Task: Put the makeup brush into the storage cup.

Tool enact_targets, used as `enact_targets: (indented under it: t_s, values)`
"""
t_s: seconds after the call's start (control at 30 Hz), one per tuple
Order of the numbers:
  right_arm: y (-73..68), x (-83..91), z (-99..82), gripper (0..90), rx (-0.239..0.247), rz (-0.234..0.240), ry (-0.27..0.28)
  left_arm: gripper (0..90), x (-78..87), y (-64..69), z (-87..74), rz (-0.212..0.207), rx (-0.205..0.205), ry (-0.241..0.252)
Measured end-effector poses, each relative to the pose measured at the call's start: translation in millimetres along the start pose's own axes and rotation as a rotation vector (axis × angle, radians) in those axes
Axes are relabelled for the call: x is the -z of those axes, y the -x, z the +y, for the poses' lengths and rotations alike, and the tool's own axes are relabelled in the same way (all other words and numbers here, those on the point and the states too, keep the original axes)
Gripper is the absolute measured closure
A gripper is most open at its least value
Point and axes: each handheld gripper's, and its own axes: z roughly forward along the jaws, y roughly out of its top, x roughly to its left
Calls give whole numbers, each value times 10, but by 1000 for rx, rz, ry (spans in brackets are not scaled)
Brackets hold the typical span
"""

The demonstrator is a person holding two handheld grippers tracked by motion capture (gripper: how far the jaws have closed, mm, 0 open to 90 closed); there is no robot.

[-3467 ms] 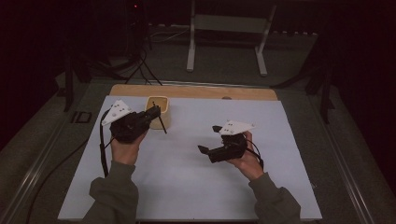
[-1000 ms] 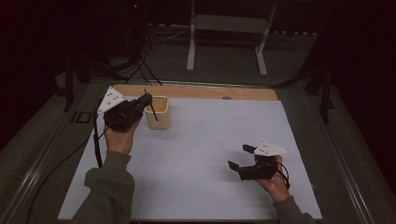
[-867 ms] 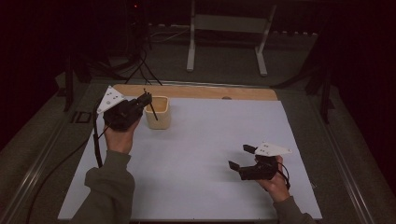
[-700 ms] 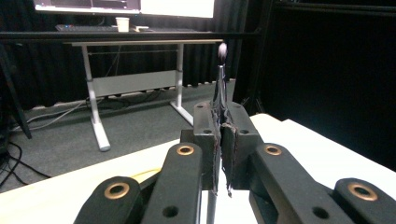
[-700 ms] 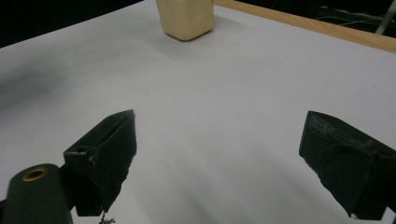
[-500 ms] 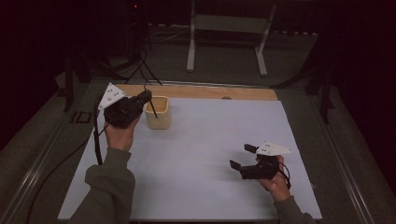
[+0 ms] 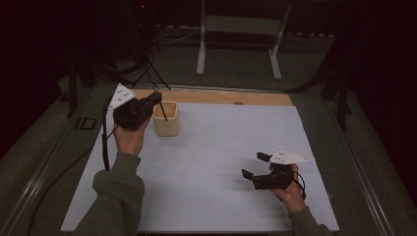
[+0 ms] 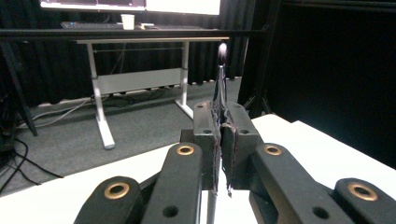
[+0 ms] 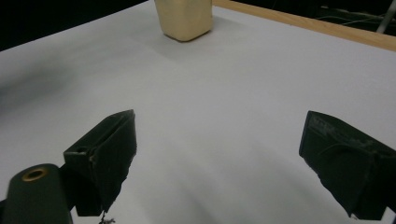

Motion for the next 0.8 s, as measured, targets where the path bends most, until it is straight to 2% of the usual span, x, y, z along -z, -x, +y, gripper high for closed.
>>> enact_targets:
  t_s: [0.23, 0.53, 0.8]
  values:
    - [-6, -3, 0, 111, 5, 3, 1, 856, -60, -17, 26, 21, -23, -13]
    - [-9, -15, -4, 111, 8, 6, -4, 855, -109, -108, 18, 46, -6, -11]
    - [-24, -27, -11, 111, 13, 10, -9, 855, -192, -131, -20, 55, -12, -25]
